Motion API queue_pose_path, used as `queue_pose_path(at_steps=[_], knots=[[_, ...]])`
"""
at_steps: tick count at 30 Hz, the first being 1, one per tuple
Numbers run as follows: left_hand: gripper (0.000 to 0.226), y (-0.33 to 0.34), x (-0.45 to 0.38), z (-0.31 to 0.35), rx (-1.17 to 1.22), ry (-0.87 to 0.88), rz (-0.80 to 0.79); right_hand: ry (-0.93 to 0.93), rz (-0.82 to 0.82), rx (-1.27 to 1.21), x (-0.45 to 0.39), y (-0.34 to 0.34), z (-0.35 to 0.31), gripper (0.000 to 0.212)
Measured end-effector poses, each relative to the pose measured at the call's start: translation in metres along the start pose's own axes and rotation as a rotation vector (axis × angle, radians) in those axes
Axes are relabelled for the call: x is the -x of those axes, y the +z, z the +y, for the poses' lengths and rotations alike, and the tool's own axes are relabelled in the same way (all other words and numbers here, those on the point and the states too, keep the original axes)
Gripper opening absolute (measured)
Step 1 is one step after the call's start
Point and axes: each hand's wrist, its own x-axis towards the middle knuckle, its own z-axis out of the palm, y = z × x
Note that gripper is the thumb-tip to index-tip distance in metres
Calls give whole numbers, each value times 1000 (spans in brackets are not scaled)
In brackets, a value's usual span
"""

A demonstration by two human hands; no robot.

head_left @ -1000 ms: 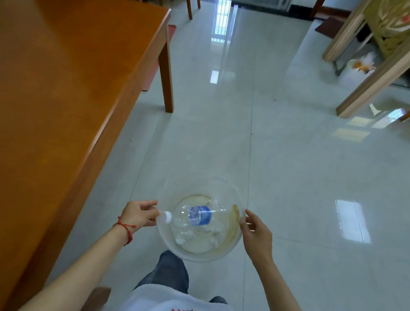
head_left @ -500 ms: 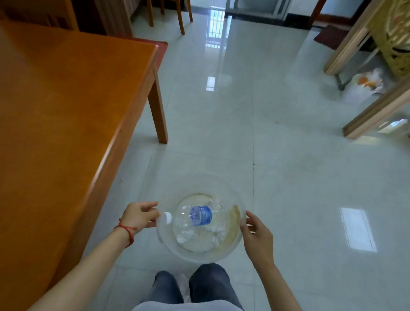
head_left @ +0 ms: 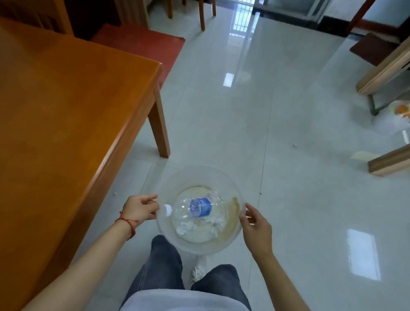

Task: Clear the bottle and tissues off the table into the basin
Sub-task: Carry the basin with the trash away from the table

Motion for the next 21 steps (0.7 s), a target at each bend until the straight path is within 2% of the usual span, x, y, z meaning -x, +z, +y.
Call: queue_pose_path(at_steps=[12,21], knots=[[48,9,-155,79,-47,-75,-18,102,15,48,-152,58,-43,31],[52,18,-257,80,-41,-173,-1,182,12,81,-247,113,-37,31]])
